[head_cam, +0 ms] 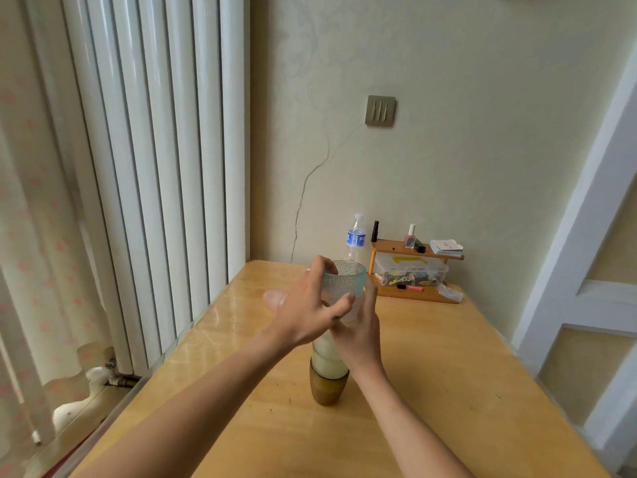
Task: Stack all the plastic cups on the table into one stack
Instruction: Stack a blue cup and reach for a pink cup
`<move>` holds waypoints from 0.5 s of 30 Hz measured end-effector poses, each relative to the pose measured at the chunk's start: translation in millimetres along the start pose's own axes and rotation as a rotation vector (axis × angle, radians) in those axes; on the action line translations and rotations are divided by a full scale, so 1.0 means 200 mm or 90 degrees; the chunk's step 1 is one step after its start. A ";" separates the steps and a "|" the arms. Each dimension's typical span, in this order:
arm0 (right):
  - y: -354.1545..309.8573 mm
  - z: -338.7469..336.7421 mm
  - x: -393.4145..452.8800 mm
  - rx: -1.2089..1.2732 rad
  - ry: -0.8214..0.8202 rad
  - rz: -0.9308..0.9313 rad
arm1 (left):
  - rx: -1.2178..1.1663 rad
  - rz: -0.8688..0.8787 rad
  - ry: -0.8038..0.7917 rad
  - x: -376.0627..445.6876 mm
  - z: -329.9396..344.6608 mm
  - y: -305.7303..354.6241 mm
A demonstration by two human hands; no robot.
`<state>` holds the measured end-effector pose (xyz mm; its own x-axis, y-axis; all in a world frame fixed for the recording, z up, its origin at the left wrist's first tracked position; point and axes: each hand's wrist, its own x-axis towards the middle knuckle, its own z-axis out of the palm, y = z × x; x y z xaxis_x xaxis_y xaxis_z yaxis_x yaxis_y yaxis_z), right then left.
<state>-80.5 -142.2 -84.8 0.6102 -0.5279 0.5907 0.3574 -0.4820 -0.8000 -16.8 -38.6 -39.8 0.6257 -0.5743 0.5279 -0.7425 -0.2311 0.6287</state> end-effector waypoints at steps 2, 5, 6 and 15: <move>-0.01 0.03 0.00 0.013 0.026 -0.008 | -0.001 -0.004 -0.007 0.01 -0.01 -0.02; 0.01 0.07 0.01 0.026 0.042 -0.028 | -0.062 0.003 -0.014 0.00 -0.03 -0.04; 0.02 0.08 0.02 0.032 0.045 -0.032 | -0.115 0.006 -0.006 0.01 -0.02 -0.08; 0.06 0.10 0.04 0.034 0.040 -0.060 | 0.310 -0.129 -0.115 0.25 0.09 -0.78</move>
<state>-56.7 -137.8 -91.9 0.5273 -0.5262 0.6672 0.4493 -0.4938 -0.7445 126.1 -45.5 -121.2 0.7488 -0.5961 0.2899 -0.6627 -0.6631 0.3481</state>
